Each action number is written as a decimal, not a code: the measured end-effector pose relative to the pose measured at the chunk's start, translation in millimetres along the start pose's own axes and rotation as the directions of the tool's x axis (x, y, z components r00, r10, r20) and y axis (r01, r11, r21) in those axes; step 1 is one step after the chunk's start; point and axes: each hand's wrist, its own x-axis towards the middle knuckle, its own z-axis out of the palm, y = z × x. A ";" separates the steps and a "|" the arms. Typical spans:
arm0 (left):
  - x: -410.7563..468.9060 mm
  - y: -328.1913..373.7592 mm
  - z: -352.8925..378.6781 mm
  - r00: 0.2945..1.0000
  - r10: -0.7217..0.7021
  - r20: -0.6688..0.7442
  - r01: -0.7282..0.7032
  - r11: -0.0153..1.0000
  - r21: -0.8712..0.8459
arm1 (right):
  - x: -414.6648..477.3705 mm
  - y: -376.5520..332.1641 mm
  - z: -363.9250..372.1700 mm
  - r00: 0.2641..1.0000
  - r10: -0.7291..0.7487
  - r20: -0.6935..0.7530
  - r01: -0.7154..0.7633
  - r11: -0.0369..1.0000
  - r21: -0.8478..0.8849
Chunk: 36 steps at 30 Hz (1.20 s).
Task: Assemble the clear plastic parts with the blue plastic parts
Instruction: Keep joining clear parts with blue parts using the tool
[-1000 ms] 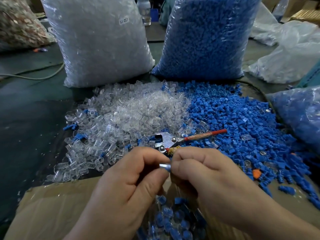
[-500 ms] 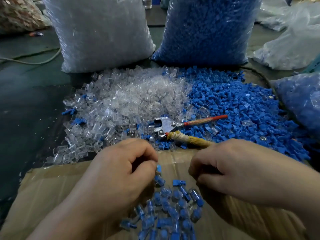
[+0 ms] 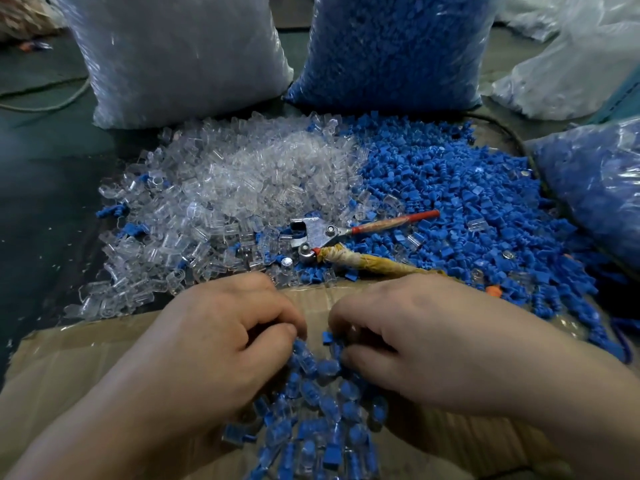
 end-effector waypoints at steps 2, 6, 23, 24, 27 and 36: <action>-0.2 0.6 -1.3 1.000 0.006 0.011 -0.007 1.000 0.013 | 1.3 -3.8 2.5 0.999 -0.024 -0.043 0.024 1.000 -0.013; -0.2 2.4 -2.5 0.999 0.025 0.048 -0.026 0.999 0.023 | 2.1 -8.6 4.1 0.997 -0.032 -0.073 0.030 0.999 -0.024; 3.2 -11.0 8.4 0.880 -0.262 -0.395 0.325 0.940 0.100 | 7.0 -11.2 8.0 0.996 -0.018 -0.090 0.012 0.997 -0.073; 4.3 -10.2 9.0 0.893 -0.248 -0.376 0.329 0.929 0.168 | 8.2 -12.8 9.0 0.996 -0.023 -0.083 0.017 0.997 -0.072; 7.1 -6.9 10.4 0.917 -0.221 -0.333 0.325 0.897 0.299 | 10.1 -16.6 8.5 0.997 -0.029 -0.068 0.025 0.998 -0.064; 15.8 -5.8 15.5 0.924 -0.172 -0.341 0.262 0.935 0.238 | 15.2 -14.2 12.3 0.988 -0.005 -0.154 0.001 1.000 -0.026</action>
